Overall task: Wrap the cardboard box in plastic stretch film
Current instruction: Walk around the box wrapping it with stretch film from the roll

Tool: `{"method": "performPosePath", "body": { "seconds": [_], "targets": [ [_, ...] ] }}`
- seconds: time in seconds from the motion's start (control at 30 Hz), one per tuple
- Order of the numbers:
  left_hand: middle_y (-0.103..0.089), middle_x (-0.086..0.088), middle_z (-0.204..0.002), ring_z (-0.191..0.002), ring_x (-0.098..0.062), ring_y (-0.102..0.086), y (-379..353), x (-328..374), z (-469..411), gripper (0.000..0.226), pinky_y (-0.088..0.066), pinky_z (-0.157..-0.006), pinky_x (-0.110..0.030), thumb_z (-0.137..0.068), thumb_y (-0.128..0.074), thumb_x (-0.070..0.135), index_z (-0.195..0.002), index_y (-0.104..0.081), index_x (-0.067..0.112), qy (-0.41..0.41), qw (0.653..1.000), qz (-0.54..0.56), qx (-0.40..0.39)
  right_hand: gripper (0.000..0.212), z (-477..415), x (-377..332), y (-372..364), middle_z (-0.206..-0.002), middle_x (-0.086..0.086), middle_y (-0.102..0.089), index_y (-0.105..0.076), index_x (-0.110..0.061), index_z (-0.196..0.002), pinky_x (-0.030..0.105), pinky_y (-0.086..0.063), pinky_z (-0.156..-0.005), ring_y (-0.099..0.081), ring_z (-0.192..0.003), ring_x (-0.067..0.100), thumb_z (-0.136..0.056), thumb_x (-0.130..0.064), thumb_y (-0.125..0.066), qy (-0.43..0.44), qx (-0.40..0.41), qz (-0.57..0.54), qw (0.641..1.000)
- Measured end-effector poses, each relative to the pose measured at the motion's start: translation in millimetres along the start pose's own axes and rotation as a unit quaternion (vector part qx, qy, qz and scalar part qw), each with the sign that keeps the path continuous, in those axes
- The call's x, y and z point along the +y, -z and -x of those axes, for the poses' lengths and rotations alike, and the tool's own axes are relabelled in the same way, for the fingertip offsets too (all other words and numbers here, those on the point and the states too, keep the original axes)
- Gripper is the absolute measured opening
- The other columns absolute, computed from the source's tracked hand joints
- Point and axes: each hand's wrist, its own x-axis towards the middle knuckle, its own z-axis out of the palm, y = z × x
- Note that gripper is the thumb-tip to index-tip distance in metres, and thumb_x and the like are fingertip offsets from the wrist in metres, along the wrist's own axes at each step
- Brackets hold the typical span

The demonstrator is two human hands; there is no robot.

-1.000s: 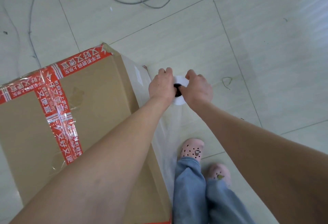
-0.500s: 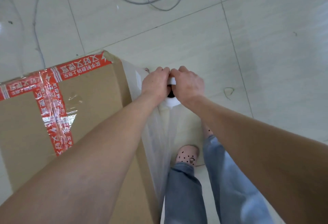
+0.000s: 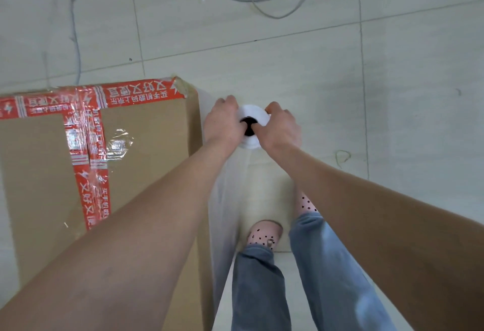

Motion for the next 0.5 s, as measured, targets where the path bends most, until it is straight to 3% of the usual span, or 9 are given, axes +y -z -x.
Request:
{"method": "performPosePath", "body": {
  "seconds": [0.1,0.3,0.4,0.5],
  "targets": [
    [-0.052,-0.011,-0.111,-0.099,-0.031,-0.056,2,0,-5,0.029,-0.047,-0.075,-0.038,-0.083,-0.058,0.013,-0.111,-0.052,0.008,-0.023,1.000,-0.007,0.008,0.033,-7,-8,4,-0.110,0.003,-0.053,-0.049,-0.027,-0.122,0.030,-0.035,-0.069,-0.056,-0.090,0.028,-0.088,-0.025,-0.052,0.044,0.010,0.081,0.996],
    [-0.050,-0.010,-0.110,-0.093,-0.031,-0.057,2,10,-13,0.029,-0.045,-0.068,-0.037,-0.084,-0.055,0.013,-0.113,-0.053,0.011,-0.028,1.000,0.002,0.014,0.038,-25,-25,20,-0.119,0.001,-0.051,-0.051,-0.034,-0.126,0.033,-0.041,-0.071,-0.060,-0.097,0.030,-0.091,-0.022,-0.048,0.158,-0.014,0.212,0.964],
    [-0.052,-0.009,-0.112,-0.094,-0.031,-0.057,4,18,-19,0.031,-0.047,-0.072,-0.036,-0.083,-0.056,0.012,-0.114,-0.054,0.012,-0.002,0.999,0.036,0.013,0.045,-28,-17,24,-0.126,0.002,-0.047,-0.040,-0.030,-0.133,0.031,-0.039,-0.072,-0.059,-0.099,0.030,-0.090,-0.028,-0.053,0.071,-0.012,0.114,0.991],
    [-0.052,-0.007,-0.112,-0.094,-0.028,-0.057,7,31,-29,0.031,-0.041,-0.067,-0.032,-0.084,-0.055,0.014,-0.114,-0.053,0.016,-0.007,0.999,0.038,0.007,0.043,-32,-7,28,-0.118,0.005,-0.053,-0.041,-0.020,-0.126,0.032,-0.041,-0.067,-0.057,-0.090,0.027,-0.086,-0.027,-0.056,-0.042,-0.008,-0.042,0.998]
  ]
}}
